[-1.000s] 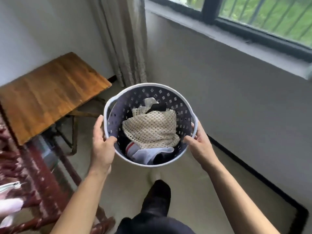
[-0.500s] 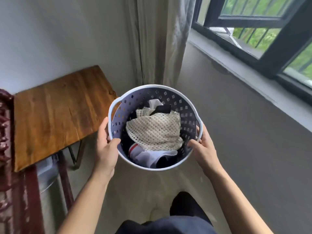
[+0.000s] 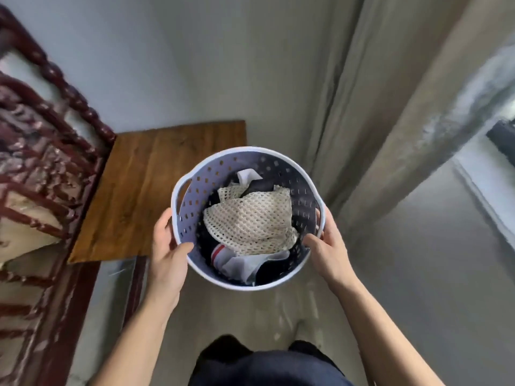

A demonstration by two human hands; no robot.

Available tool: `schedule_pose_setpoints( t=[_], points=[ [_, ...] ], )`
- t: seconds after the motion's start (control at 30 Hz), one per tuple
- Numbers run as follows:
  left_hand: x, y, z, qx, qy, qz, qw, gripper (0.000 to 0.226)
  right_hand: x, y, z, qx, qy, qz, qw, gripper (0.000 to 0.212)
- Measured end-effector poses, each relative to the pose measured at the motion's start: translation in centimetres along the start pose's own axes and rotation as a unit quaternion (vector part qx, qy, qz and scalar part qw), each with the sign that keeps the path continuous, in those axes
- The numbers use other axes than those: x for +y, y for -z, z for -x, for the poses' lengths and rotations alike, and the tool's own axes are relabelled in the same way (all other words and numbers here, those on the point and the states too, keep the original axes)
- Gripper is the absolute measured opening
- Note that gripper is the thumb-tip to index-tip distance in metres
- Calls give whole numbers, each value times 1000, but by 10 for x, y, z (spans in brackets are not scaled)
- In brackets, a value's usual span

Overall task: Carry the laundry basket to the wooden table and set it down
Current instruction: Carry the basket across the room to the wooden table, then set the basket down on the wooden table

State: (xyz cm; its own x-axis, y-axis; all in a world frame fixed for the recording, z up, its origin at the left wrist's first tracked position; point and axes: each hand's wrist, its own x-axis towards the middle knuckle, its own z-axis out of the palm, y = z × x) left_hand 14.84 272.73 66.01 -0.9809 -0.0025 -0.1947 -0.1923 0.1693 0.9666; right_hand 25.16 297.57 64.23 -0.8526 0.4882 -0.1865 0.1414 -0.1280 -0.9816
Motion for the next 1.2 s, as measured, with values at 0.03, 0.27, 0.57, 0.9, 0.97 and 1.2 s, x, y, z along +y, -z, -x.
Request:
schedule_pose_setpoints(
  t=[0.03, 0.27, 0.57, 0.9, 0.97, 1.2],
  points=[
    [1, 2, -8, 19, 7, 4, 1000, 71, 0, -8, -20, -31, 1, 3, 1000, 91],
    [-24, 37, -87, 96, 94, 24, 991, 68, 13, -90, -120, -119, -32, 90, 988, 88],
    [-44, 90, -266, 60, 157, 16, 986, 63, 50, -224, -230, -54, -70, 177, 980, 67],
    [-55, 115, -415, -27, 160, -39, 986, 73, 67, -311, -335, -36, -118, 275, 953, 73],
    [-62, 118, -426, -46, 152, -69, 985, 77, 73, -313, -343, -32, -125, 285, 950, 74],
    [-92, 119, -427, -105, 3, -268, 958, 94, 87, -324, -315, -86, -103, 335, 933, 128]
  ],
)
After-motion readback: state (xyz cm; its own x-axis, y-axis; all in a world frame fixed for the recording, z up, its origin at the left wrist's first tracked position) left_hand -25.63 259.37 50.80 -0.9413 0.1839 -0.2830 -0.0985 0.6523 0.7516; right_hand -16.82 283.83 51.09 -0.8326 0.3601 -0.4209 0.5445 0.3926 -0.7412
